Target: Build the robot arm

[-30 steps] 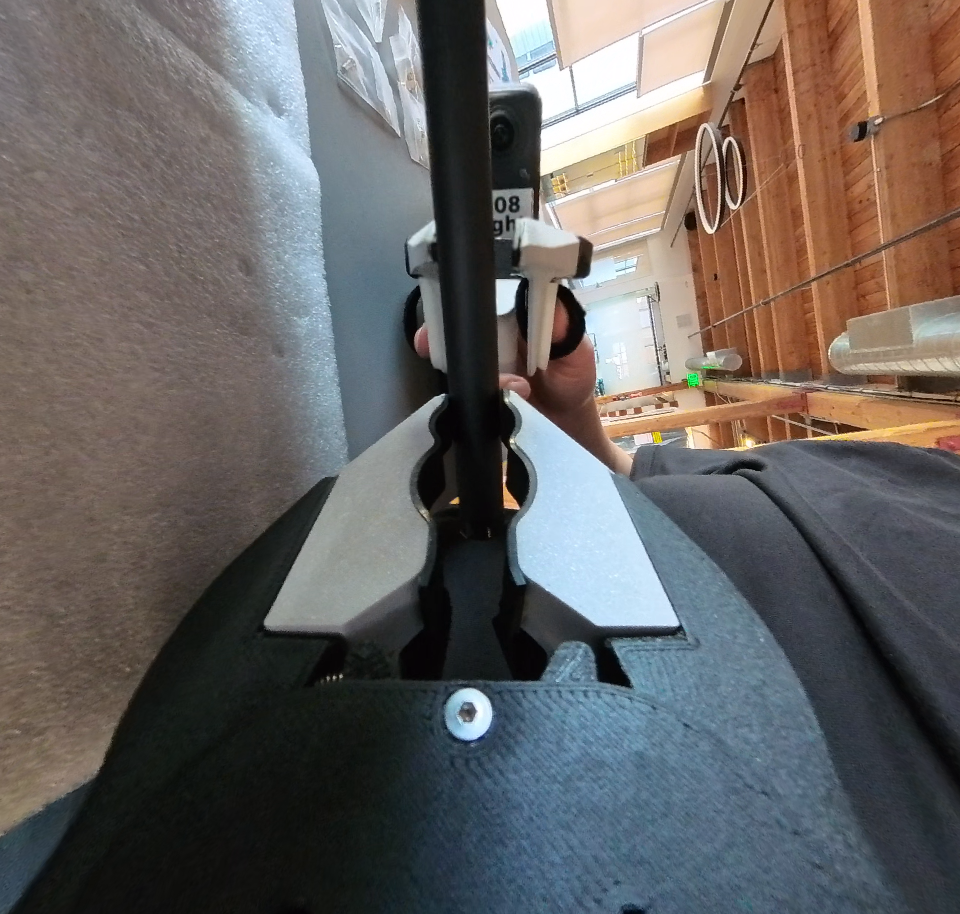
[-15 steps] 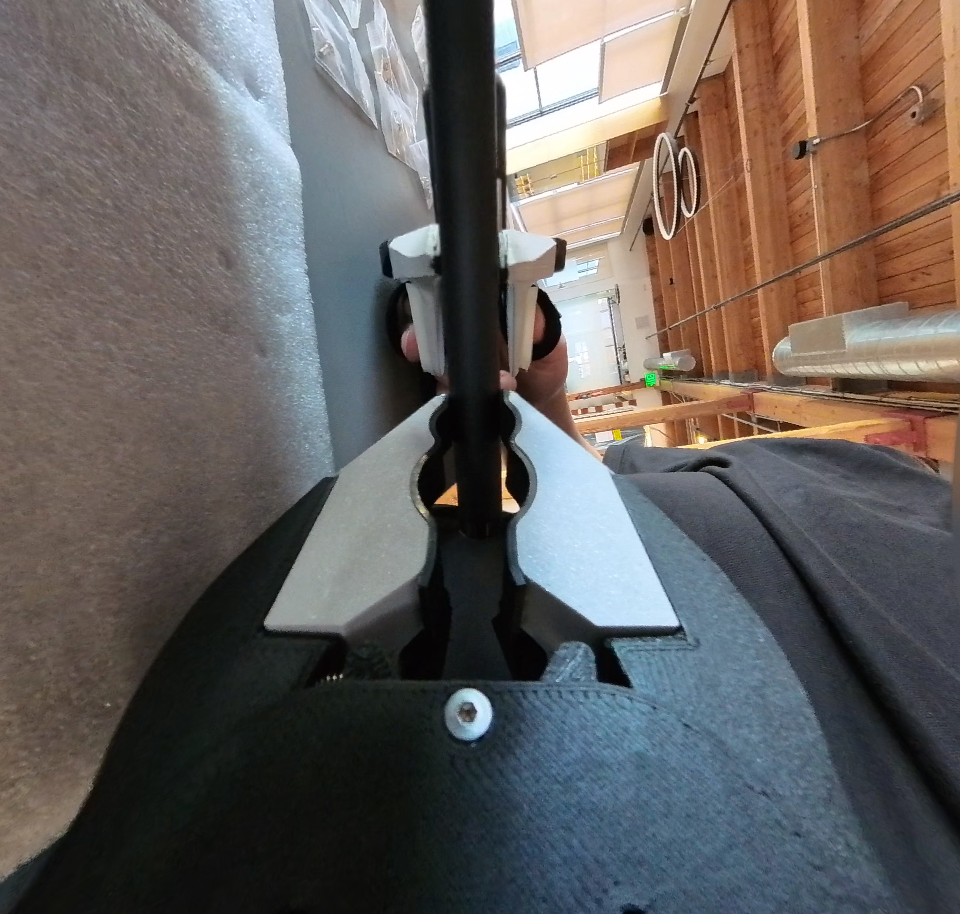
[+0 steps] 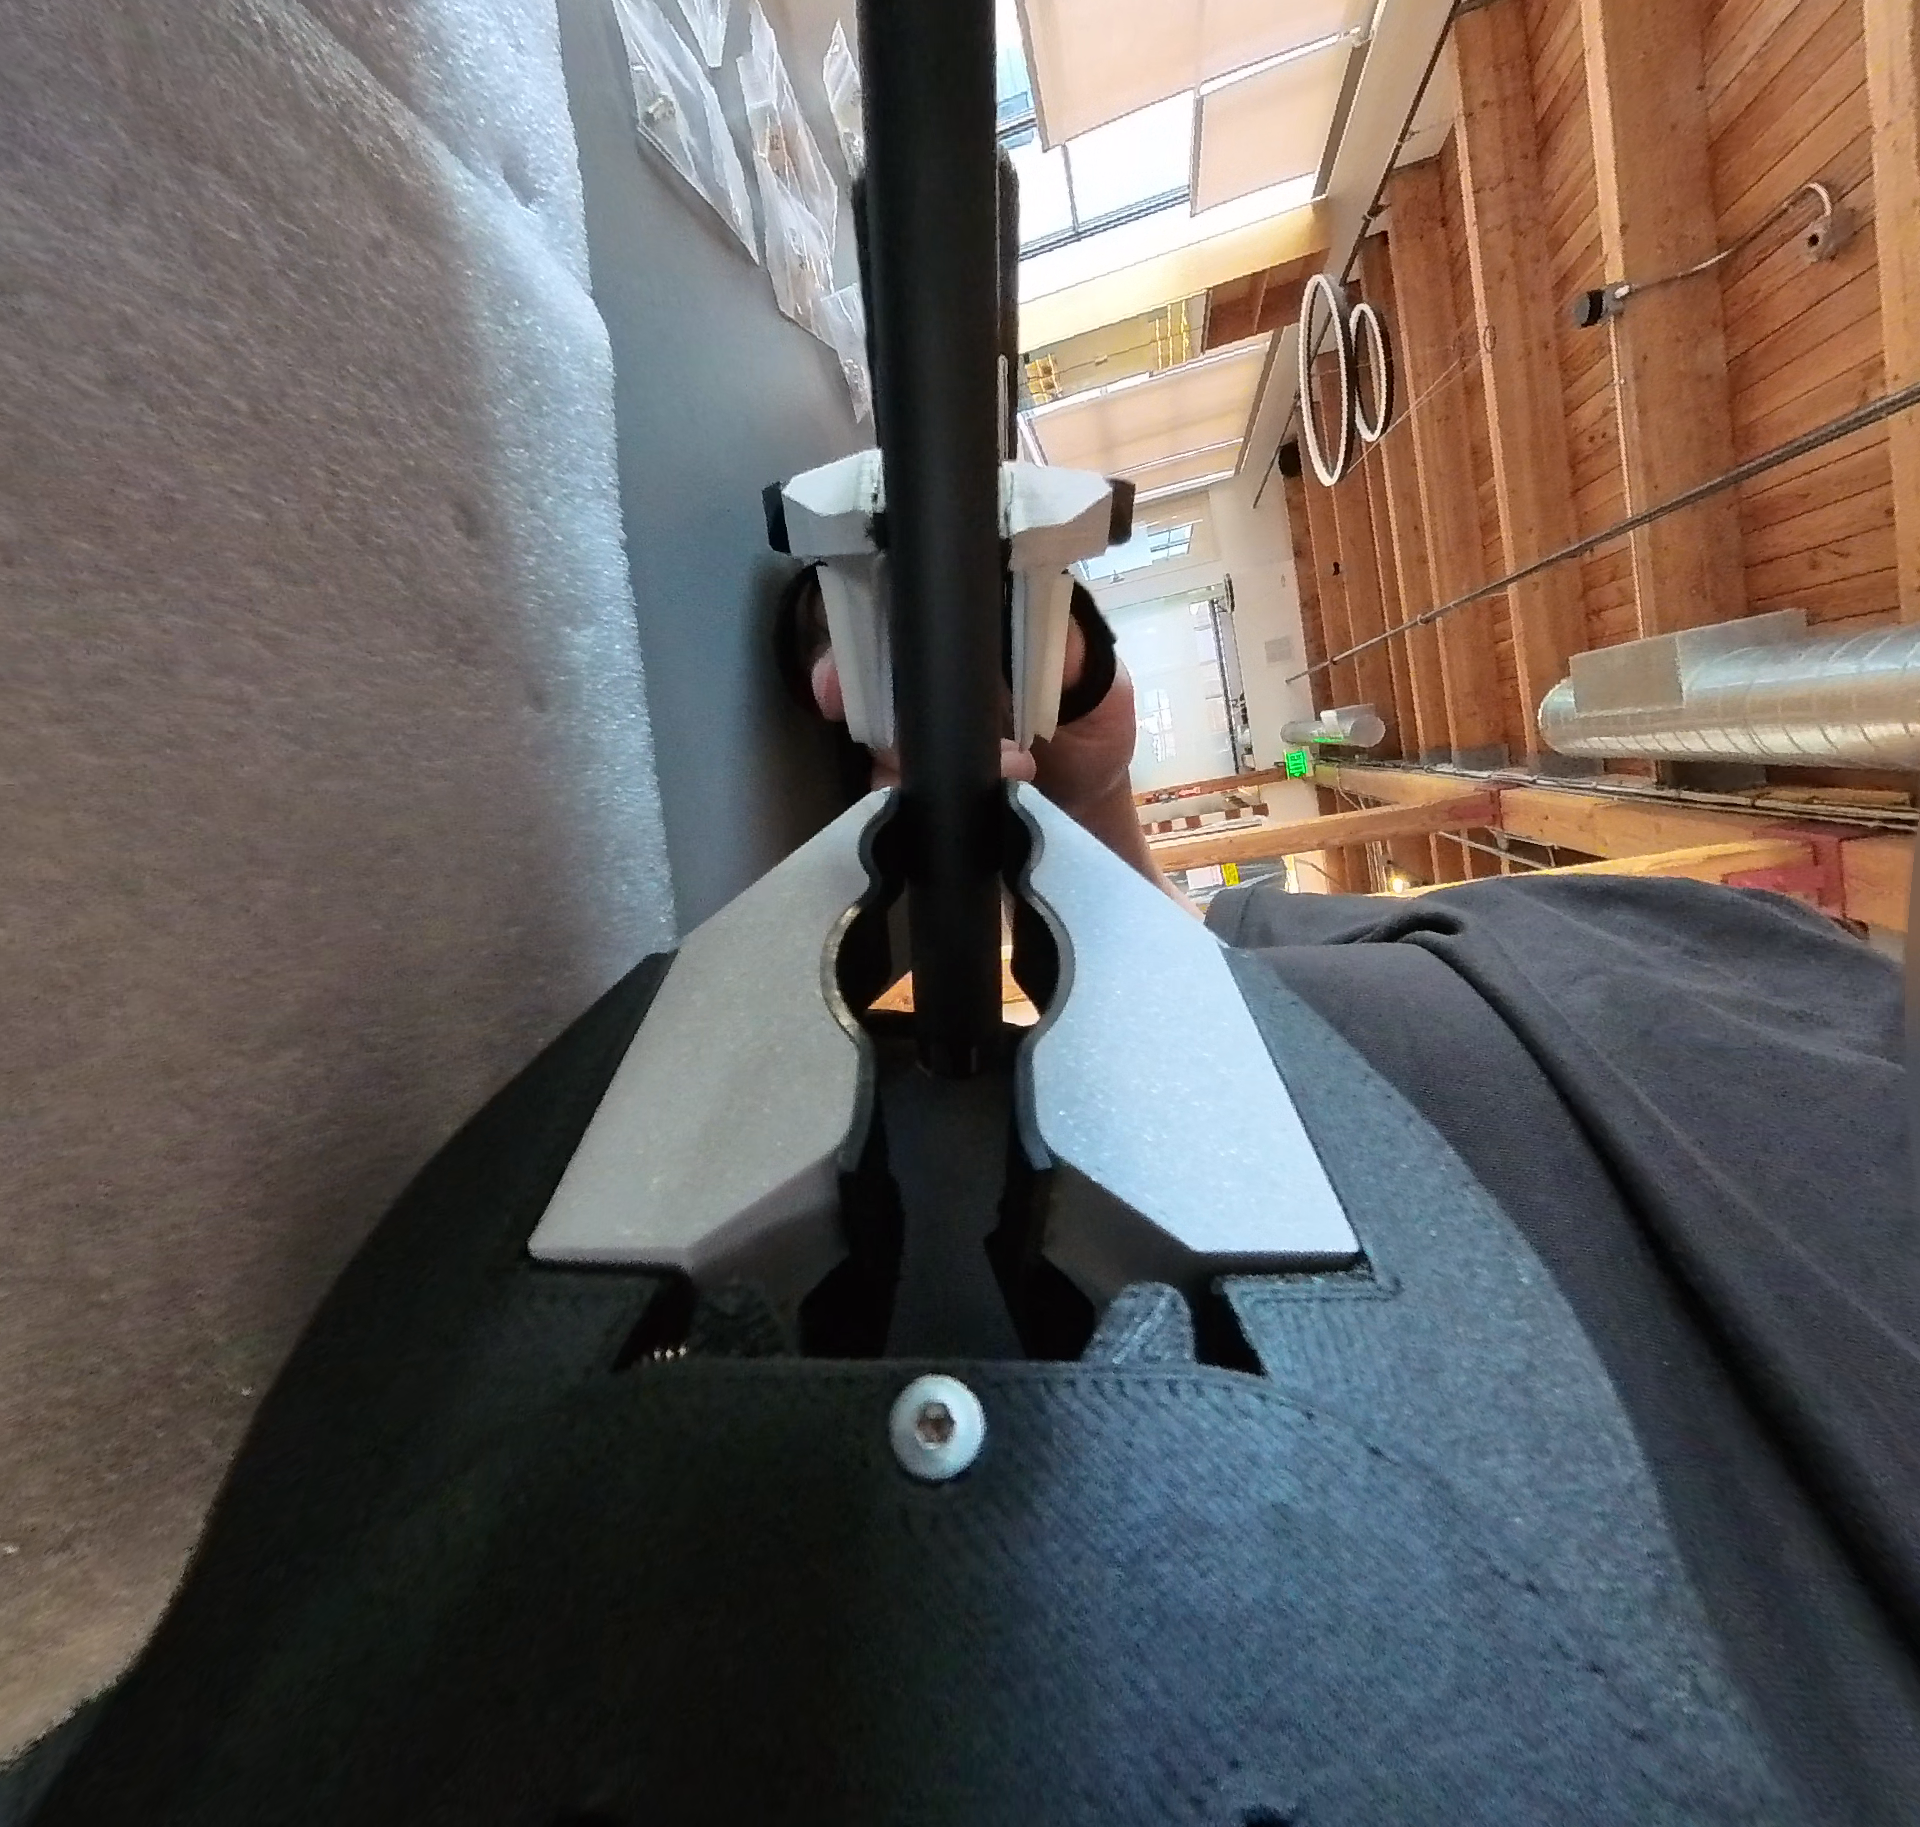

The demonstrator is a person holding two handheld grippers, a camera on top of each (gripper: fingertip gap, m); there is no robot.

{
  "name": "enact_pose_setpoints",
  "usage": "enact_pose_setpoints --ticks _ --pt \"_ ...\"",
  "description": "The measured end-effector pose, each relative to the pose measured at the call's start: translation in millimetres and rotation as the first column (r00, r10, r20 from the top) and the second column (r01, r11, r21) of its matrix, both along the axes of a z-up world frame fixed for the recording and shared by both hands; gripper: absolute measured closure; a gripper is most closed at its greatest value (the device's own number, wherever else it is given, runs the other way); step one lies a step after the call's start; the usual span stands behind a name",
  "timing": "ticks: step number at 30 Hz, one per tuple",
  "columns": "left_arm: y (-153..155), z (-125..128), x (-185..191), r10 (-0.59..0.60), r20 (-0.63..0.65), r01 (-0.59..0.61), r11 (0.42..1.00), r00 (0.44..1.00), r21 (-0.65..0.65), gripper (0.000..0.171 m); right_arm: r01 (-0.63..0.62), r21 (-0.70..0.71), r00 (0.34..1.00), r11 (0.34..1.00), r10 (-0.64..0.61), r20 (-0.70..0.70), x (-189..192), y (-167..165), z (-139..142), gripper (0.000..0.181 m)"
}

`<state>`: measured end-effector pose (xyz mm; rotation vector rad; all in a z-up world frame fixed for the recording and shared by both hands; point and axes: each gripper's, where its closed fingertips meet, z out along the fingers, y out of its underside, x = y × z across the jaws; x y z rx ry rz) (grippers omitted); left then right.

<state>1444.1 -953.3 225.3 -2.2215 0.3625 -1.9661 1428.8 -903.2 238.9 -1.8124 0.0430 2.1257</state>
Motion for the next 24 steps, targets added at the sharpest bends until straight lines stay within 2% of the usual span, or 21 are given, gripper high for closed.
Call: enact_pose_setpoints --ticks 20,24 --pt "-1 -1 3 -0.015 0.015 0.016 1.0 1.0 -0.012 0.155 0.042 0.018 0.999 0.999 -0.042 0.016 4 2 0 0.164" --pt "-1 -1 3 -0.02 0.035 0.02 1.0 0.999 -0.01 0.156 0.103 0.149 0.983 0.983 -0.123 0.134 19 6 4 0.166"
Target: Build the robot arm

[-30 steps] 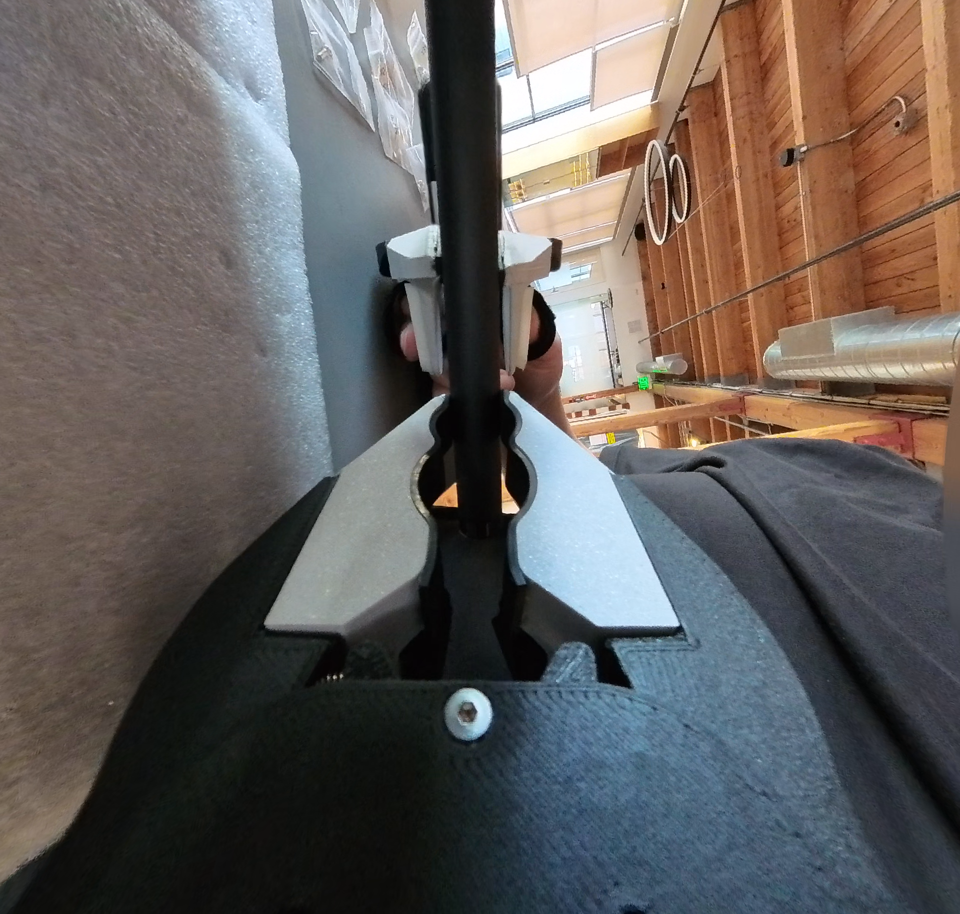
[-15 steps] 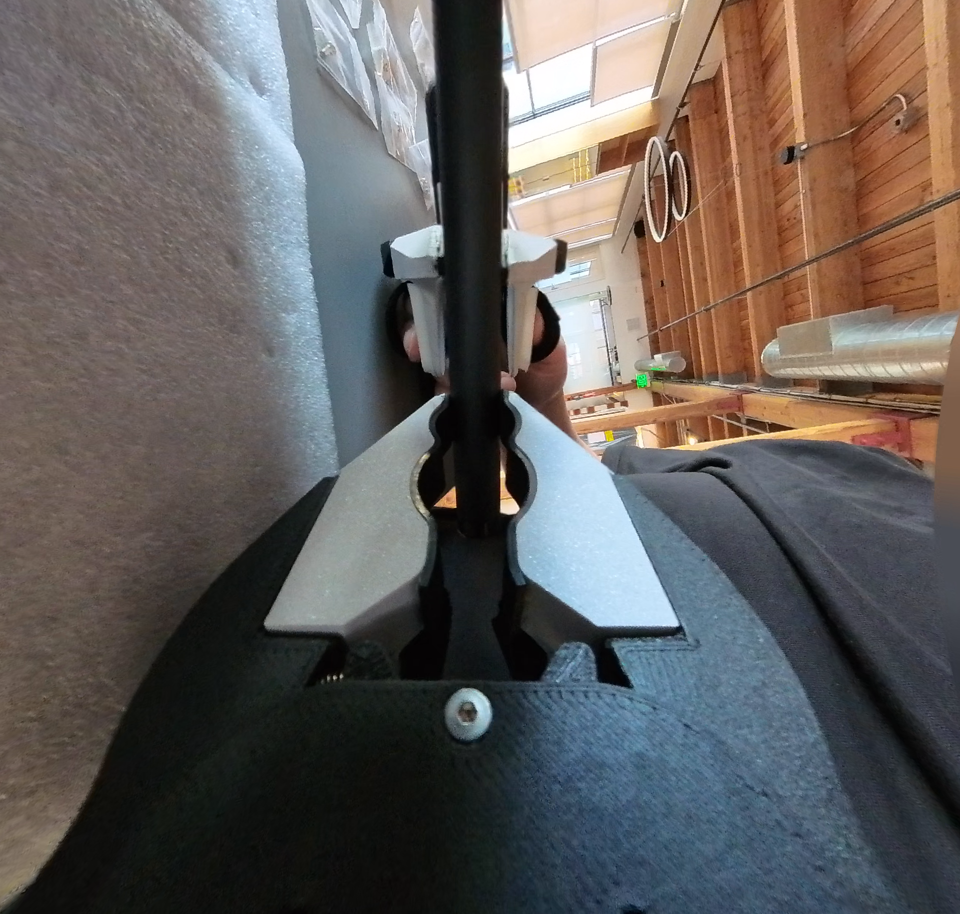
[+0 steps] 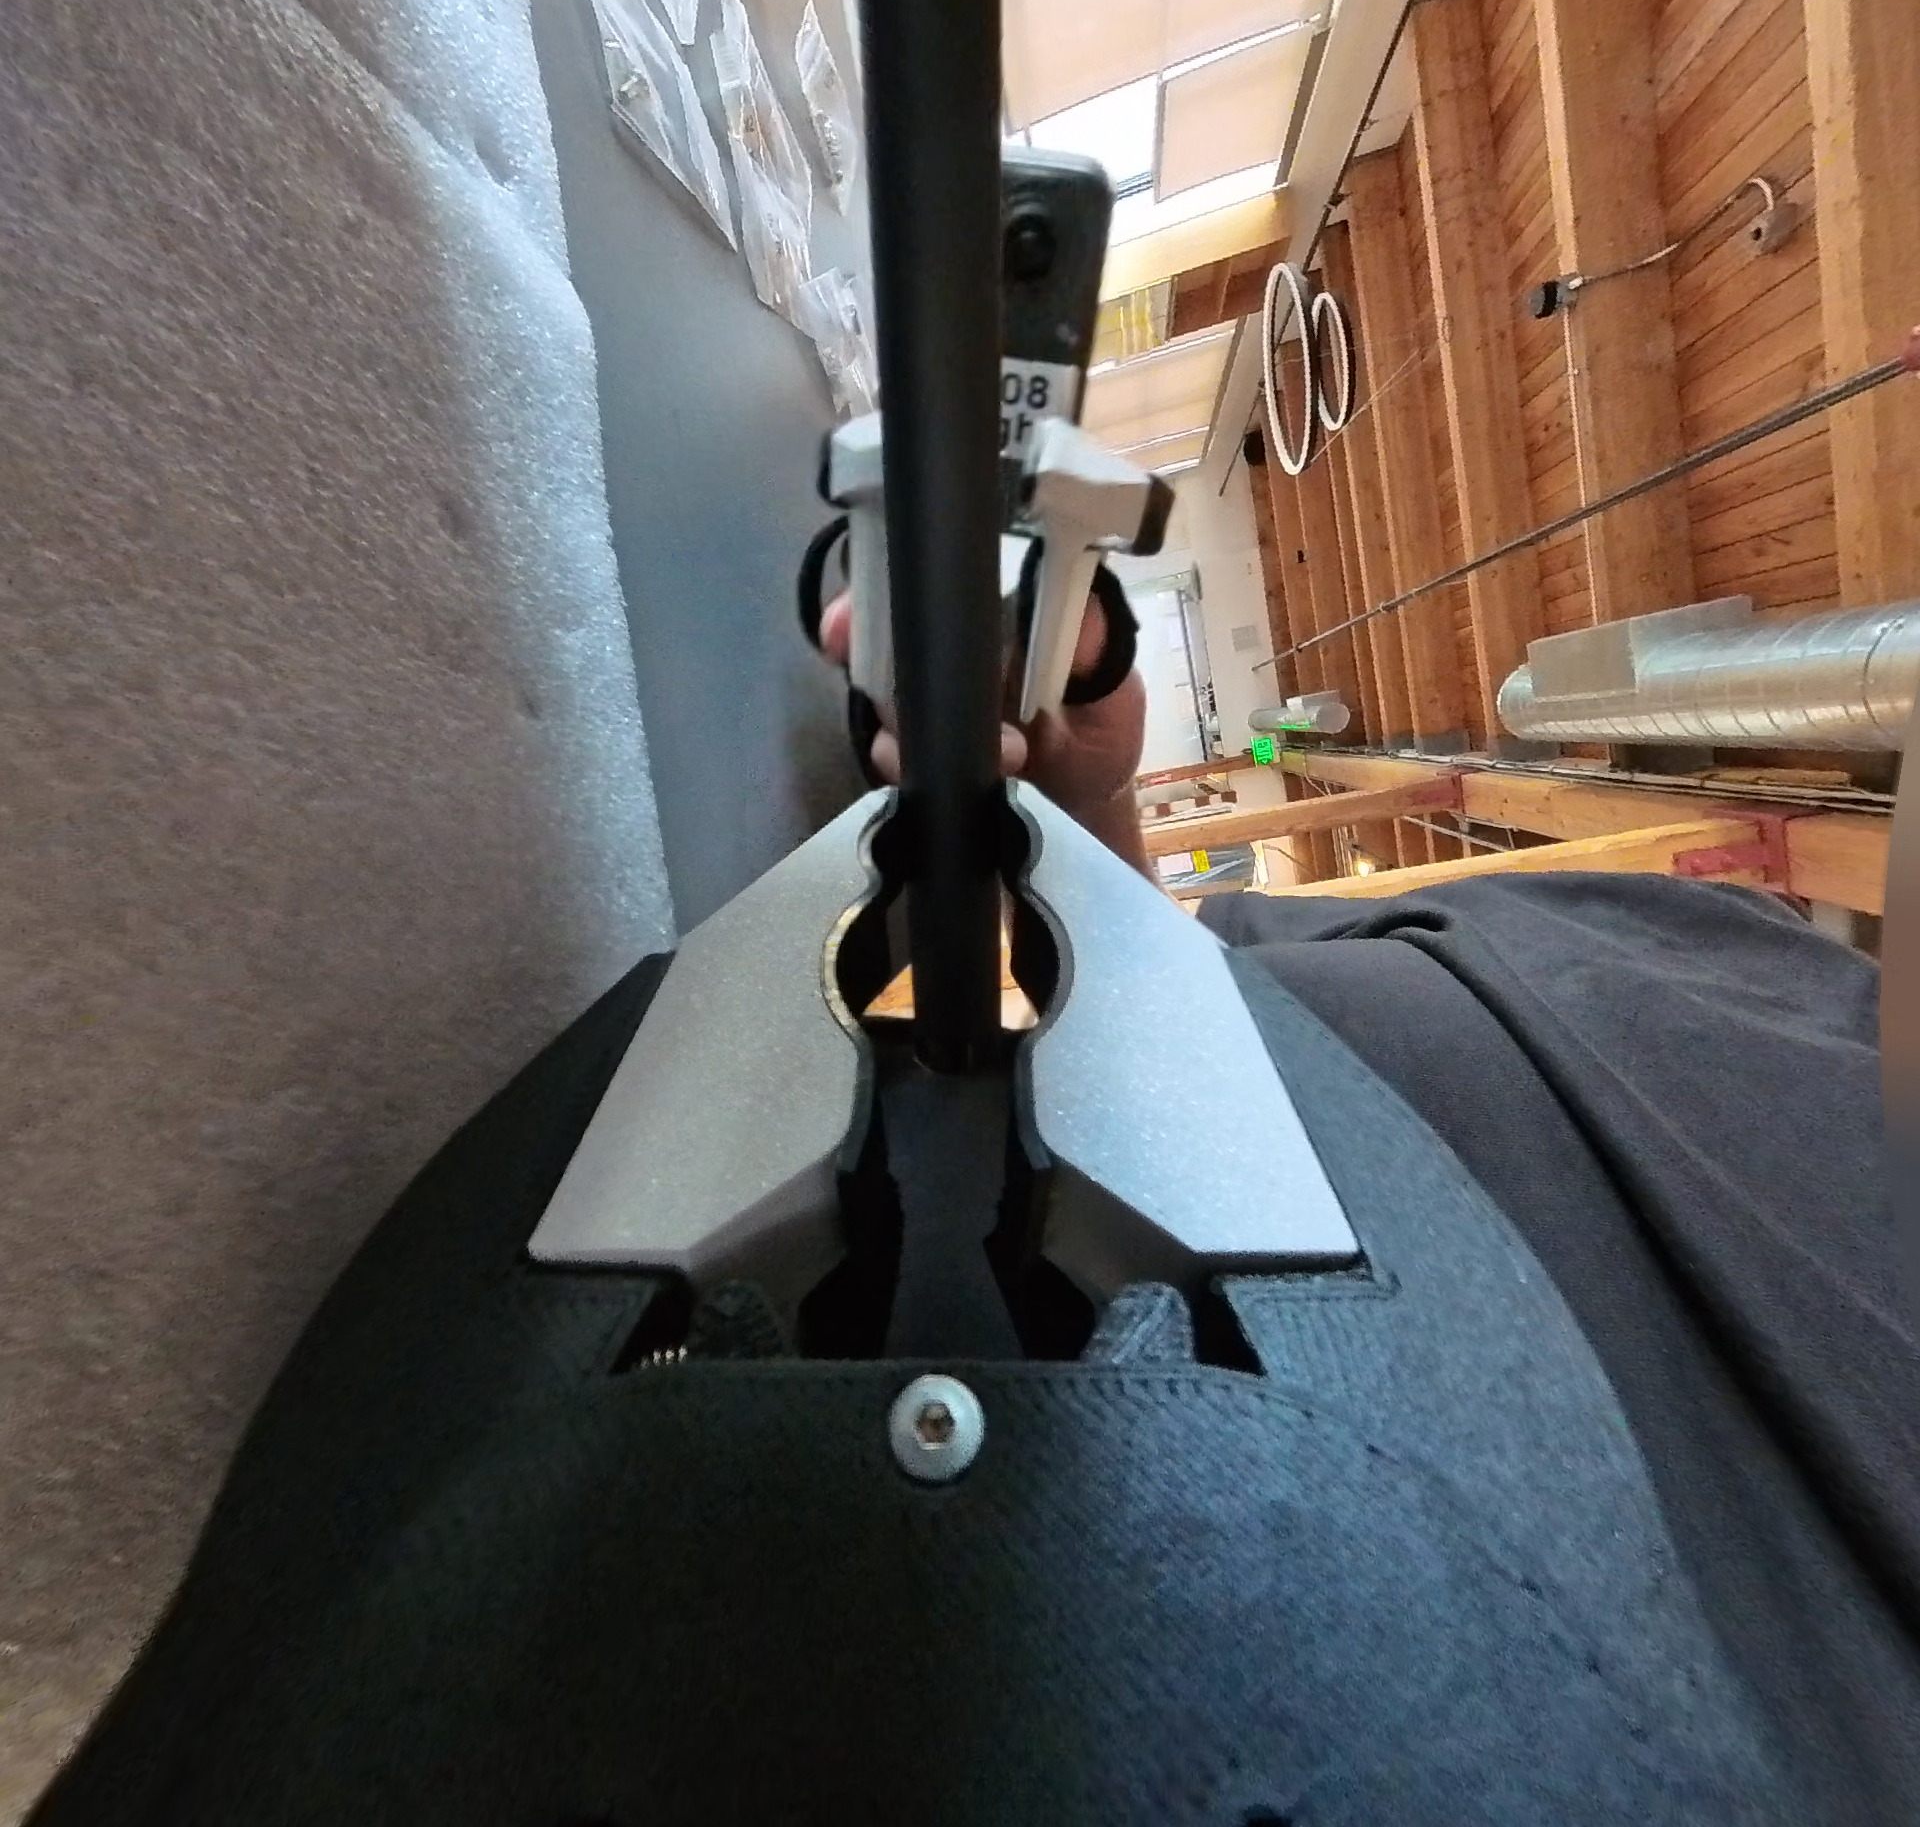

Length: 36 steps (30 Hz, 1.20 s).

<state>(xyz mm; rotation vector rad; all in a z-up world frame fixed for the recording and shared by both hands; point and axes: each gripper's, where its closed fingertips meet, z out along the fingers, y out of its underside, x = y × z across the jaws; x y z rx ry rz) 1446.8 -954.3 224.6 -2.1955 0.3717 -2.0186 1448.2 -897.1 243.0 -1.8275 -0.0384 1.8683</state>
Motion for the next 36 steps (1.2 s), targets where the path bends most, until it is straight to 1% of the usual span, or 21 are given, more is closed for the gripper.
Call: enact_pose_setpoints --ticks 2,4,5,6,8,10,12,13,15,17,19,20,21,22,23,25,27,28,31,33,36 --pt "0 0 0 -0.001 0.009 0.001 1.0 1.0 -0.004 0.156 0.066 0.131 0.995 0.989 -0.075 0.063 18 10 15 0.168" --pt "0 0 -1 -0.004 0.012 0.004 1.0 1.0 -0.001 0.156 0.118 0.257 0.973 0.959 -0.164 0.165 38 27 26 0.17" --pt "-1 0 -1 -0.006 0.015 0.006 1.0 1.0 0.002 0.156 0.123 0.323 0.957 0.938 -0.199 0.213 46 37 31 0.17" --pt "-1 0 -1 -0.008 0.021 0.008 1.0 1.0 0.004 0.156 0.11 0.388 0.943 0.915 -0.219 0.251 51 45 36 0.17" --pt "-2 -1 0 -0.012 0.022 0.012 1.0 1.0 0.002 0.155 0.065 0.475 0.922 0.878 -0.235 0.309 55 58 43 0.171" --pt "-1 -1 0 -0.012 0.026 0.012 1.0 1.0 -0.003 0.156 -0.013 0.507 0.926 0.862 -0.181 0.331 48 57 50 0.172" --pt "0 0 0 -0.009 0.028 0.009 1.0 1.0 0.002 0.156 -0.026 0.482 0.913 0.876 -0.176 0.369 46 59 42 0.172" --pt "0 -1 0 -0.013 0.023 0.013 1.0 1.0 0.007 0.156 -0.015 0.47 0.918 0.882 -0.174 0.357 44 58 39 0.172" --pt "0 0 0 -0.014 0.029 0.014 1.0 0.999 0.005 0.156 0.034 0.402 0.942 0.915 -0.164 0.294 39 56 33 0.169" --pt "0 -1 0 -0.013 0.035 0.013 1.0 0.999 -0.001 0.156 0.08 0.325 0.969 0.942 -0.151 0.198 32 54 28 0.166" --pt "1 -2 -1 -0.01 0.033 0.01 1.0 0.999 -0.001 0.156 0.121 0.272 0.978 0.955 -0.162 0.134 30 55 23 0.165" --pt "1 -2 -2 -0.007 0.032 0.007 1.0 0.999 0.0 0.156 0.142 0.278 0.98 0.95 -0.175 0.097 31 55 27 0.168" --pt "1 -2 -2 -0.005 0.032 0.005 1.0 0.999 0.001 0.156 0.147 0.296 0.982 0.944 -0.174 0.07 32 54 30 0.176" --pt "2 -3 -3 -0.003 0.033 0.004 1.0 0.999 -0.002 0.156 0.139 0.306 0.983 0.942 -0.169 0.075 32 52 30 0.179" --pt "2 -3 -3 -0.002 0.035 0.003 1.0 0.999 -0.005 0.156 0.119 0.303 0.982 0.946 -0.158 0.106 30 51 24 0.178" --pt "2 -3 -3 -0.001 0.035 0.001 1.0 0.999 -0.004 0.156 0.073 0.285 0.978 0.956 -0.125 0.167 24 47 12 0.172" --pt "2 -3 -4 0.0 0.036 0.0 1.0 0.999 -0.003 0.156 0.067 0.265 0.972 0.962 -0.123 0.2 20 48 5 0.168" --pt "2 -3 -4 0.001 0.037 -0.001 1.0 0.999 -0.004 0.156 0.065 0.244 0.974 0.968 -0.114 0.194 17 49 3 0.164" --pt "2 -3 -4 0.002 0.037 -0.002 1.0 0.999 -0.004 0.155 0.059 0.174 0.987 0.983 -0.083 0.137 7 48 3 0.162" --pt "2 -3 -4 0.001 0.038 -0.001 1.0 0.999 -0.005 0.155 0.04 0.163 0.99 0.986 -0.061 0.127 1 45 2 0.159" --pt "2 -2 -4 0.002 0.039 -0.002 1.0 0.999 -0.007 0.155 0.041 0.137 0.996 0.99 -0.051 0.069 1 44 8 0.167"
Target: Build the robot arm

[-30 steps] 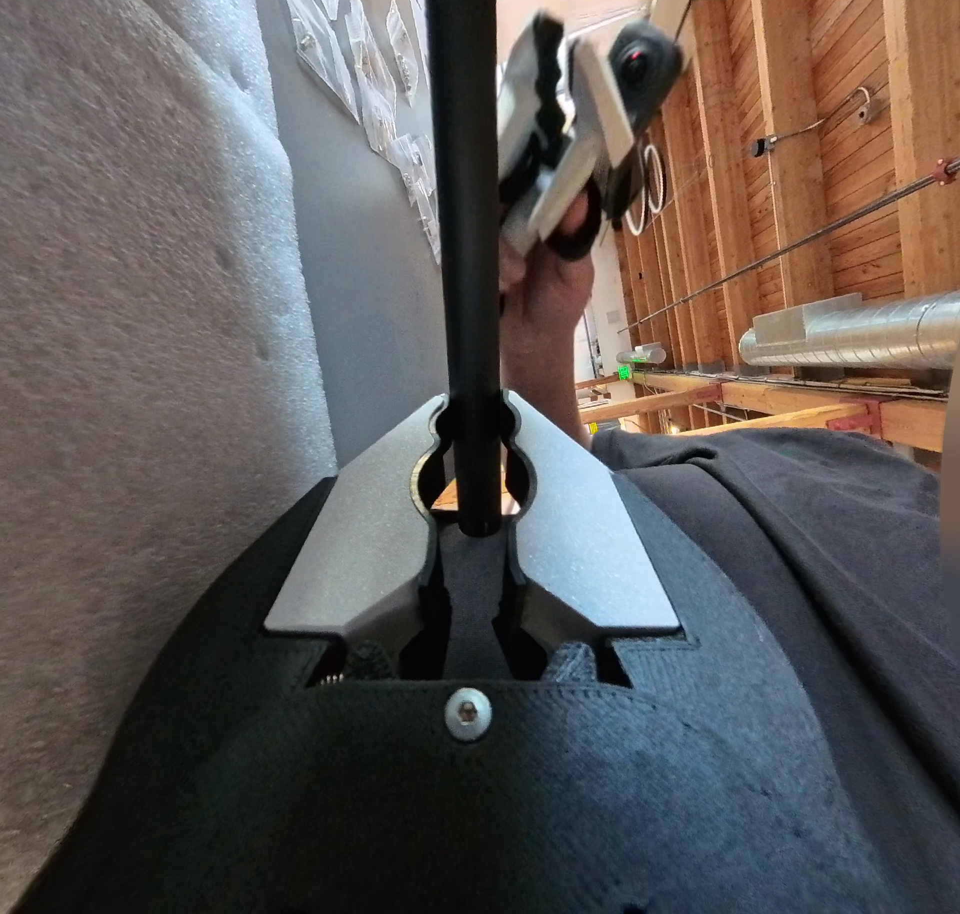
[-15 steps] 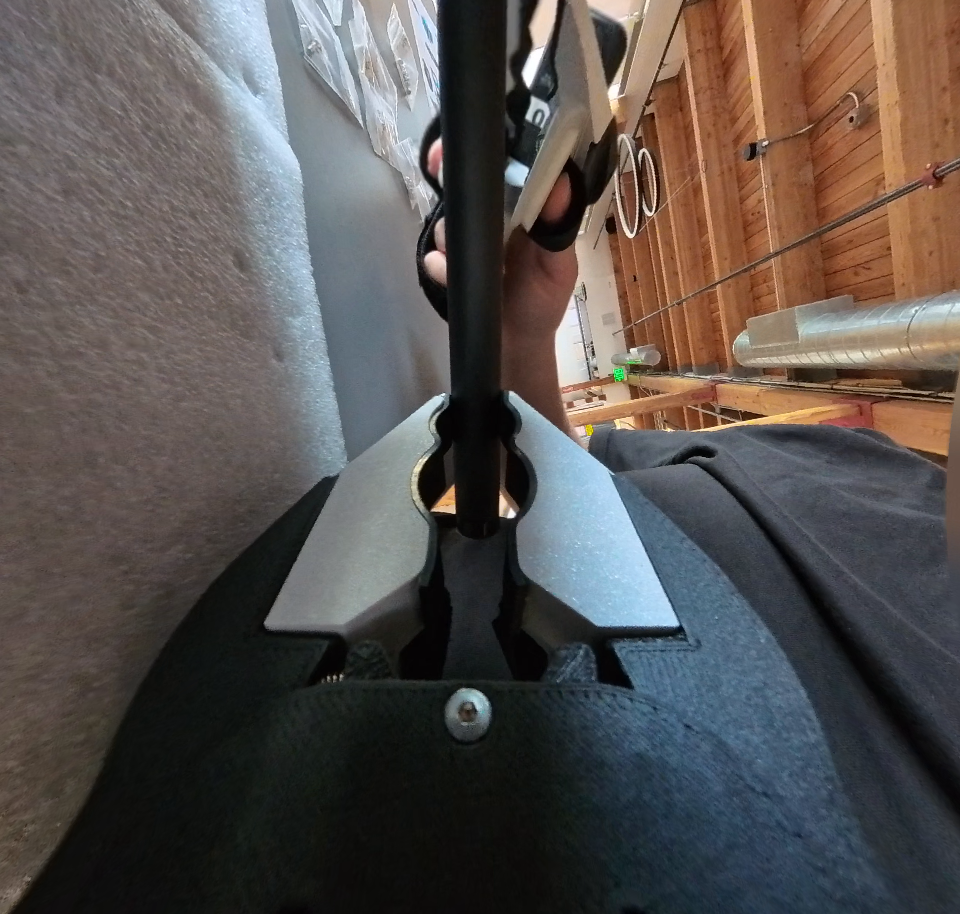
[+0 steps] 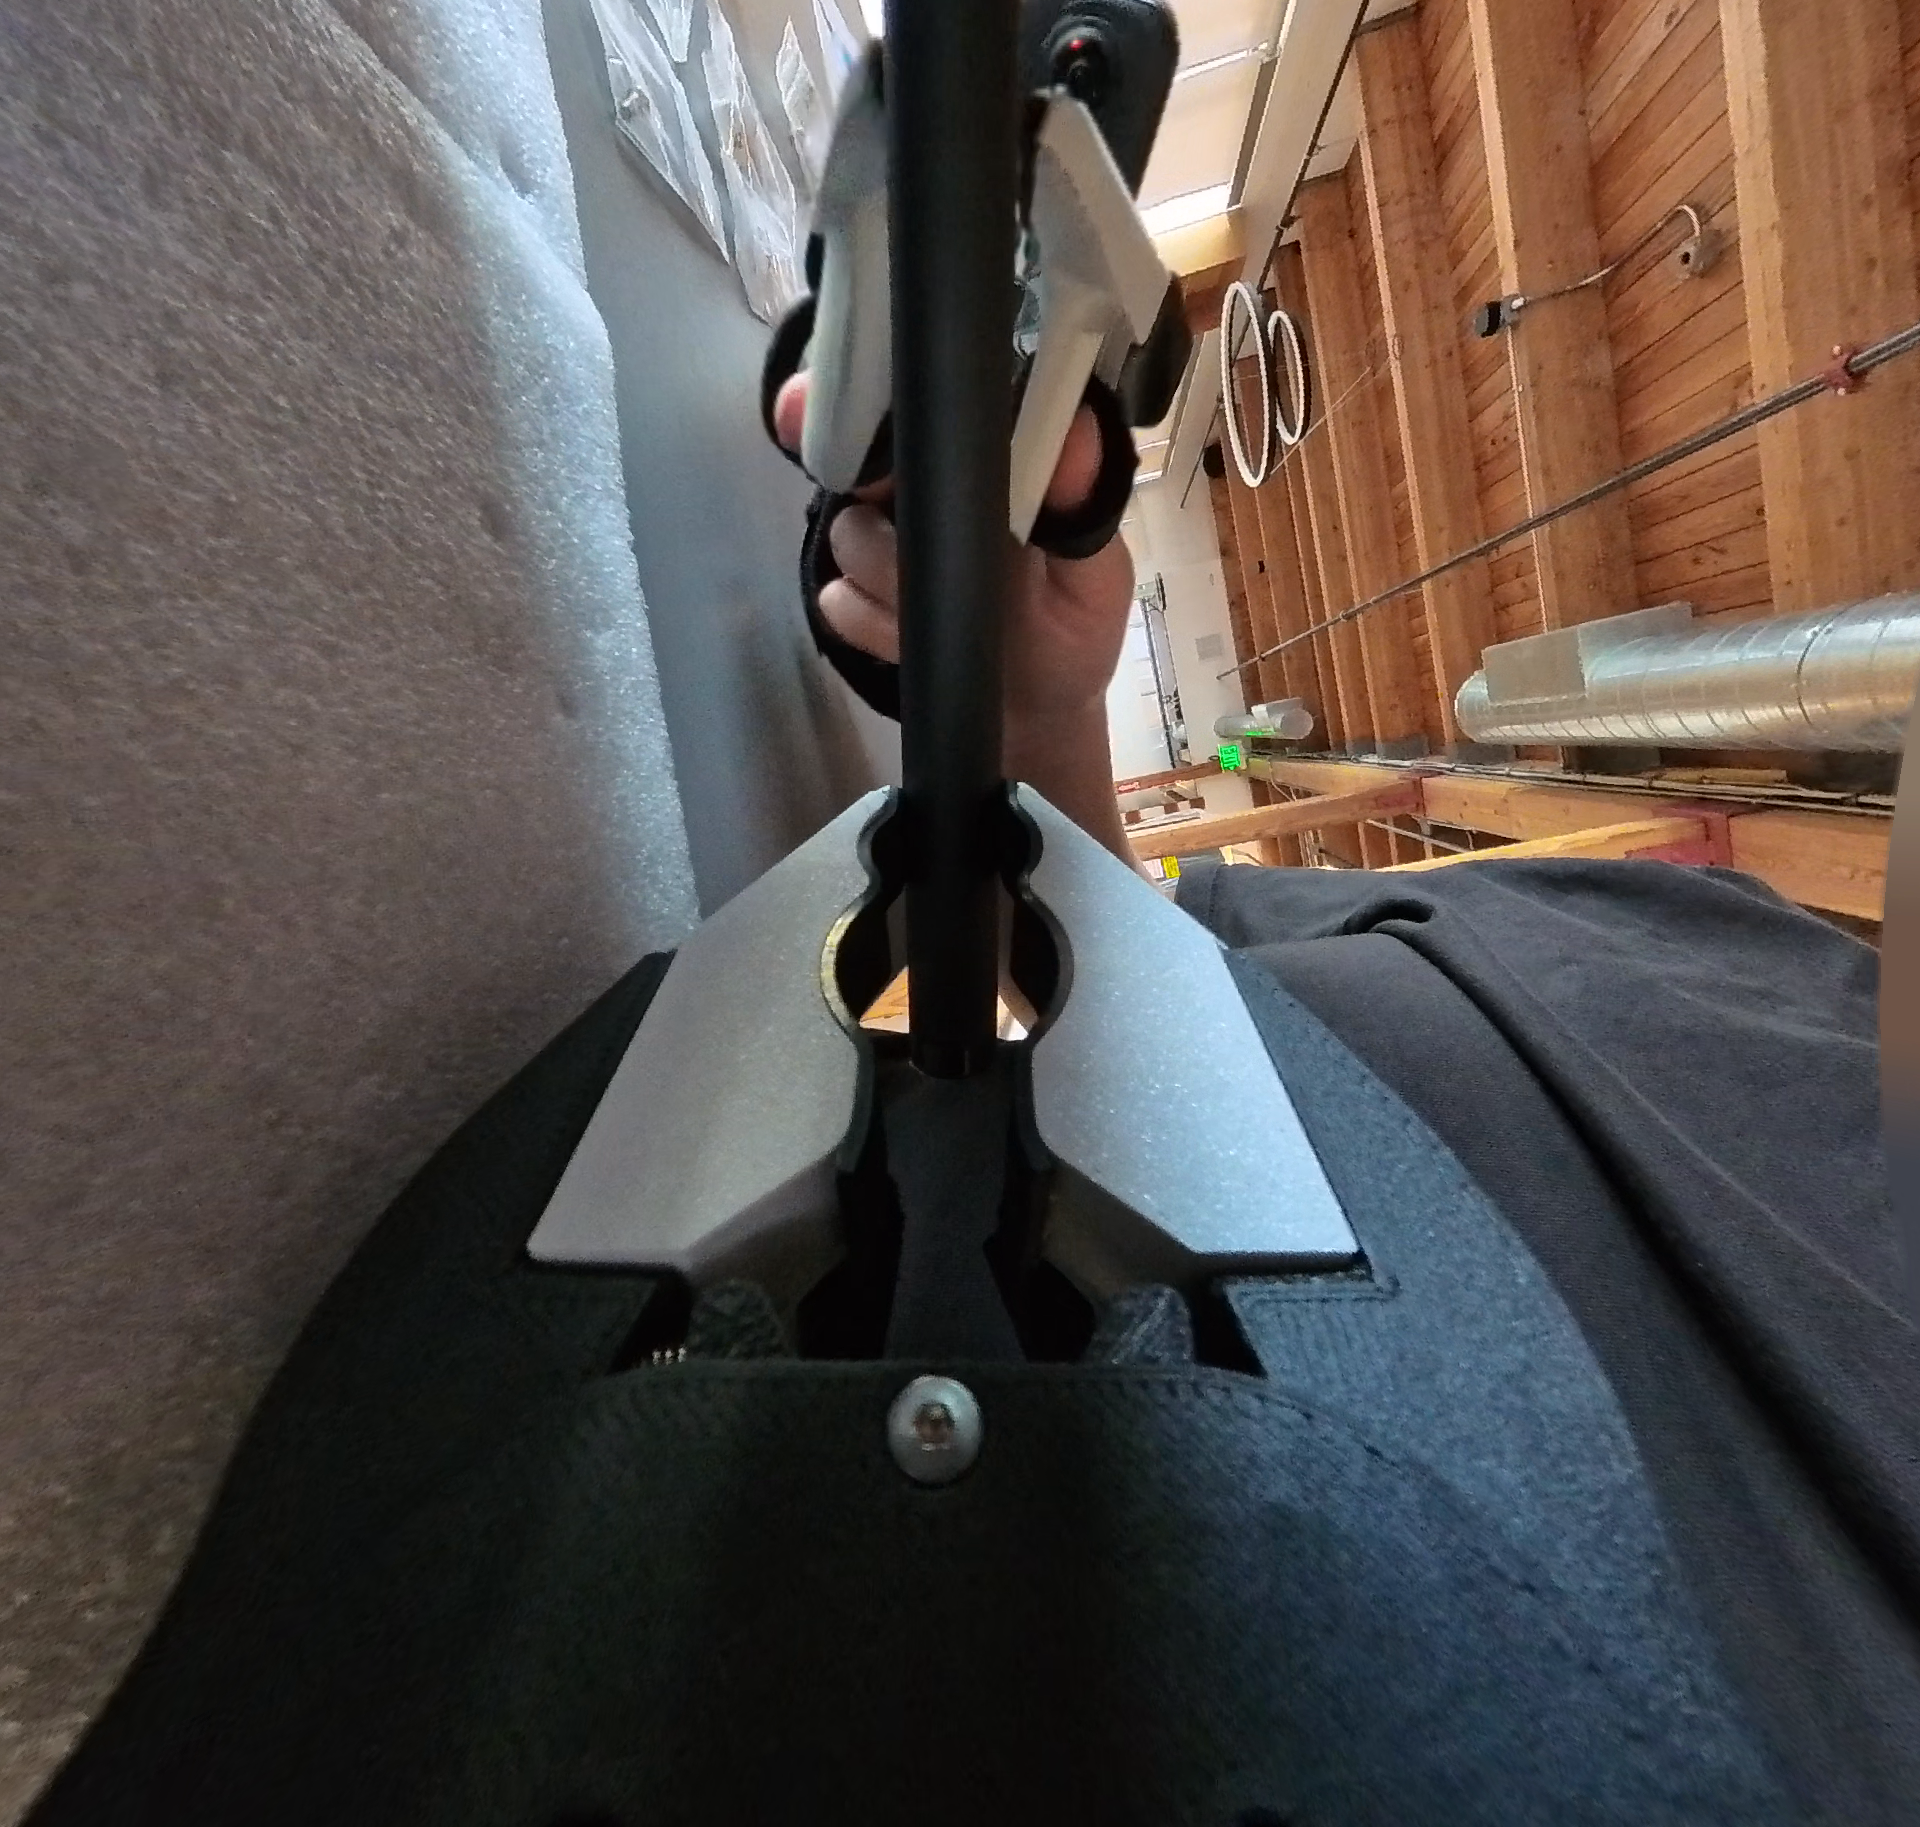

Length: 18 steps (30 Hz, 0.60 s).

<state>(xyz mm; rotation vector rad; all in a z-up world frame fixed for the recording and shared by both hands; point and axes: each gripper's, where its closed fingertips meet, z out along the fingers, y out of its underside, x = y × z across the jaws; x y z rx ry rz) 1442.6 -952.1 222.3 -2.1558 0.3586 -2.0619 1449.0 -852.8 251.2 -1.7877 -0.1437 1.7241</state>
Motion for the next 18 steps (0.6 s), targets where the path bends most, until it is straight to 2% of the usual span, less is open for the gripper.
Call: enact_pose_setpoints --ticks 7,13,18 --pt "-1 0 3 -0.012 0.009 0.012 1.0 1.0 -0.012 0.155 -0.036 -0.067 0.997 0.997 0.031 -0.064 0 -6 0 0.163" --pt "-2 0 6 -0.022 0.014 0.023 1.0 1.0 -0.02 0.155 -0.18 -0.106 0.981 0.978 0.171 -0.089 -13 -34 -8 0.159" --pt "-3 3 9 -0.031 0.046 0.033 0.998 0.998 -0.048 0.155 -0.186 -0.126 0.979 0.974 0.173 -0.104 -11 -33 -9 0.164"
